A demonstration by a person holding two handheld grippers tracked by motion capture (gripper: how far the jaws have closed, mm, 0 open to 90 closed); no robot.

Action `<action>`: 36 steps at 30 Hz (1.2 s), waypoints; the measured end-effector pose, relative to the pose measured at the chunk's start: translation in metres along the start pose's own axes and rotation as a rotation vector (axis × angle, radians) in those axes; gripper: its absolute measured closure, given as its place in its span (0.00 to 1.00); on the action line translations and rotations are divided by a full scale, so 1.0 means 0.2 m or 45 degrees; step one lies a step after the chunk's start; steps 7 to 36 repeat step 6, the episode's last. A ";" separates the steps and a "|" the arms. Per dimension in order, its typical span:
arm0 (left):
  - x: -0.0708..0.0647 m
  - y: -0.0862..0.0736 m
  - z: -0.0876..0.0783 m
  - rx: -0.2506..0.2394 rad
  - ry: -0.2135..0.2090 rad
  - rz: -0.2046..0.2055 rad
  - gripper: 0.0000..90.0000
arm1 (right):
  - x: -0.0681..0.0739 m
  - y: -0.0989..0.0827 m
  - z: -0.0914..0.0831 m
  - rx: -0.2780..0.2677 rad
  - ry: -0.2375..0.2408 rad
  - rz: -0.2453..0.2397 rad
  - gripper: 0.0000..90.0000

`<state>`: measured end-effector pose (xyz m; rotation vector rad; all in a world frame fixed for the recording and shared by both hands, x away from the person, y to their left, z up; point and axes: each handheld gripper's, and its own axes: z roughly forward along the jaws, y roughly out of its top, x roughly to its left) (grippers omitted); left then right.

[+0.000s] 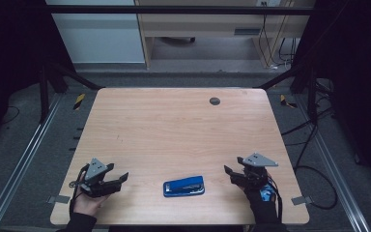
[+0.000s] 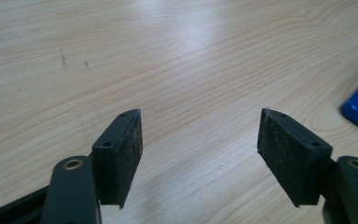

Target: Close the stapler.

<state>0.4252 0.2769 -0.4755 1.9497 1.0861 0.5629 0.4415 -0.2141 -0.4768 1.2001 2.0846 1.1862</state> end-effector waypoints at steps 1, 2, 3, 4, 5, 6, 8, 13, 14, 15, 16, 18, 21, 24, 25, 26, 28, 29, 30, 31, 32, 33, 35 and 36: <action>0.01 0.00 0.00 -0.004 0.007 -0.004 0.32 | -0.02 -0.01 0.00 0.010 -0.016 0.020 0.36; 0.01 0.00 0.00 -0.004 0.007 -0.004 0.31 | -0.05 -0.01 0.00 0.015 -0.024 0.037 0.31; 0.04 0.00 0.00 -0.003 0.015 -0.011 0.30 | -0.08 -0.02 0.00 0.034 -0.051 0.056 0.29; 0.05 0.00 0.00 -0.002 0.021 -0.012 0.29 | -0.10 -0.02 0.00 0.041 -0.064 0.065 0.28; 0.07 0.00 0.00 0.005 0.029 -0.005 0.29 | -0.12 -0.03 0.00 0.043 -0.071 0.067 0.28; 0.08 -0.01 0.00 0.007 0.036 -0.011 0.28 | -0.14 -0.03 0.00 0.056 -0.089 0.066 0.28; 0.08 -0.01 0.00 0.007 0.036 -0.011 0.28 | -0.14 -0.03 0.00 0.056 -0.089 0.066 0.28; 0.08 -0.01 0.00 0.007 0.036 -0.011 0.28 | -0.14 -0.03 0.00 0.056 -0.089 0.066 0.28; 0.08 -0.01 0.00 0.007 0.036 -0.011 0.28 | -0.14 -0.03 0.00 0.056 -0.089 0.066 0.28; 0.08 -0.01 0.00 0.007 0.036 -0.011 0.28 | -0.14 -0.03 0.00 0.056 -0.089 0.066 0.28; 0.08 -0.01 0.00 0.007 0.036 -0.011 0.28 | -0.14 -0.03 0.00 0.056 -0.089 0.066 0.28; 0.08 -0.01 0.00 0.007 0.036 -0.011 0.28 | -0.14 -0.03 0.00 0.056 -0.089 0.066 0.28; 0.08 -0.01 0.00 0.007 0.036 -0.011 0.28 | -0.14 -0.03 0.00 0.056 -0.089 0.066 0.28; 0.08 -0.01 0.00 0.007 0.036 -0.011 0.28 | -0.14 -0.03 0.00 0.056 -0.089 0.066 0.28; 0.08 -0.01 0.00 0.007 0.036 -0.011 0.28 | -0.14 -0.03 0.00 0.056 -0.089 0.066 0.28; 0.08 -0.01 0.00 0.007 0.036 -0.011 0.28 | -0.14 -0.03 0.00 0.056 -0.089 0.066 0.28; 0.08 -0.01 0.00 0.007 0.036 -0.011 0.28 | -0.14 -0.03 0.00 0.056 -0.089 0.066 0.28; 0.08 -0.01 0.00 0.007 0.036 -0.011 0.28 | -0.14 -0.03 0.00 0.056 -0.089 0.066 0.28; 0.08 -0.01 0.00 0.007 0.036 -0.011 0.28 | -0.14 -0.03 0.00 0.056 -0.089 0.066 0.28; 0.08 -0.01 0.00 0.007 0.036 -0.011 0.28 | -0.14 -0.03 0.00 0.056 -0.089 0.066 0.28; 0.08 -0.01 0.00 0.007 0.036 -0.011 0.28 | -0.14 -0.03 0.00 0.056 -0.089 0.066 0.28; 0.08 -0.01 0.00 0.007 0.036 -0.011 0.28 | -0.14 -0.03 0.00 0.056 -0.089 0.066 0.28; 0.08 -0.01 0.00 0.007 0.036 -0.011 0.28 | -0.14 -0.03 0.00 0.056 -0.089 0.066 0.28; 0.08 -0.01 0.00 0.007 0.036 -0.011 0.28 | -0.14 -0.03 0.00 0.056 -0.089 0.066 0.28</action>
